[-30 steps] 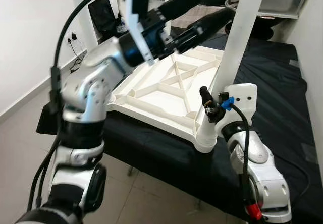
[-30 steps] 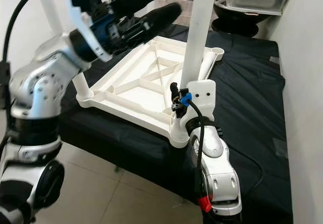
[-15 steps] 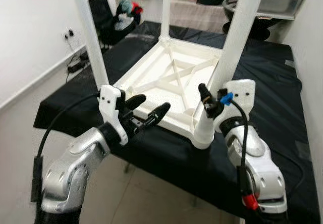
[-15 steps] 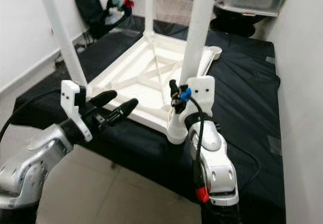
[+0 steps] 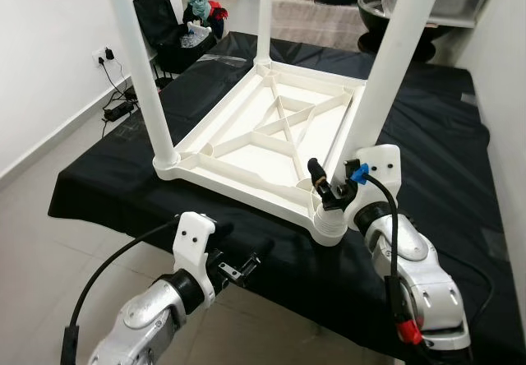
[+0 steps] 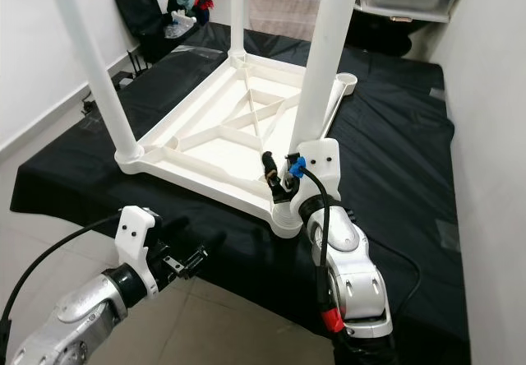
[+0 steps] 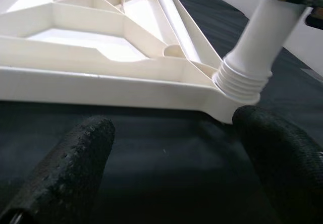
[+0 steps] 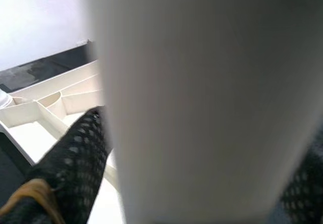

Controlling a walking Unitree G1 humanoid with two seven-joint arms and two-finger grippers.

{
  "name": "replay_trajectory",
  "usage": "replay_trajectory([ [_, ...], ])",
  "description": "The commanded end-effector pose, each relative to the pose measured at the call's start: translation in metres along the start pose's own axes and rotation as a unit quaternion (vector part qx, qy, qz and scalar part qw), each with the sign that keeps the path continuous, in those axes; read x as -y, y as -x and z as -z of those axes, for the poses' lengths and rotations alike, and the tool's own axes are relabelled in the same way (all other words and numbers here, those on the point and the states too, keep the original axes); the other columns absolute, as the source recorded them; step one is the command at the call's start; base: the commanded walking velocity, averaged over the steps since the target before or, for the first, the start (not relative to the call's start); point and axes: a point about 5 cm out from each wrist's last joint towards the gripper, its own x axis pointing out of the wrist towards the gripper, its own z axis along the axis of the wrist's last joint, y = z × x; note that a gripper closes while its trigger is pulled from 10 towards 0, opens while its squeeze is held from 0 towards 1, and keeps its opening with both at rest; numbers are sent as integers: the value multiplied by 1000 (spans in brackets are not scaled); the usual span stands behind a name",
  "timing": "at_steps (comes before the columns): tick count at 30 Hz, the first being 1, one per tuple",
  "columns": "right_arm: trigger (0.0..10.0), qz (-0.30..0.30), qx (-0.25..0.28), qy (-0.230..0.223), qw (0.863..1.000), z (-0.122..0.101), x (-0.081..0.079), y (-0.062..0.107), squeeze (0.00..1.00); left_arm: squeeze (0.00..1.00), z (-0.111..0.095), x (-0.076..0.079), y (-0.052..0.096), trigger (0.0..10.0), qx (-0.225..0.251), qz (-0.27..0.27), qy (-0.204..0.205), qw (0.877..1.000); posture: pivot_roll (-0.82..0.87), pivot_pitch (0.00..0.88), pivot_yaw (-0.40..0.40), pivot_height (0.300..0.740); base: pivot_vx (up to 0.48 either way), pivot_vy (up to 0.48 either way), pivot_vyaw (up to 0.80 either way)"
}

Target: Building children table

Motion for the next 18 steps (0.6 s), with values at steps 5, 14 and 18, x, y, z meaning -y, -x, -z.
replay_trajectory([
  [5,10000,-28,11,0,1000,-5,5,-4,1000,0,6,1,3,10000,-3,-12,3,1000,-95,67,-25,740,0,0,0],
  [14,10000,-144,34,-18,989,-18,11,-4,835,0,9,4,4,10000,2,-13,2,1000,-97,69,-28,740,0,0,0],
  [18,10000,-215,47,-12,975,-28,19,-2,0,0,10,5,3,10000,2,-9,3,1000,-98,69,-27,740,0,0,0],
])
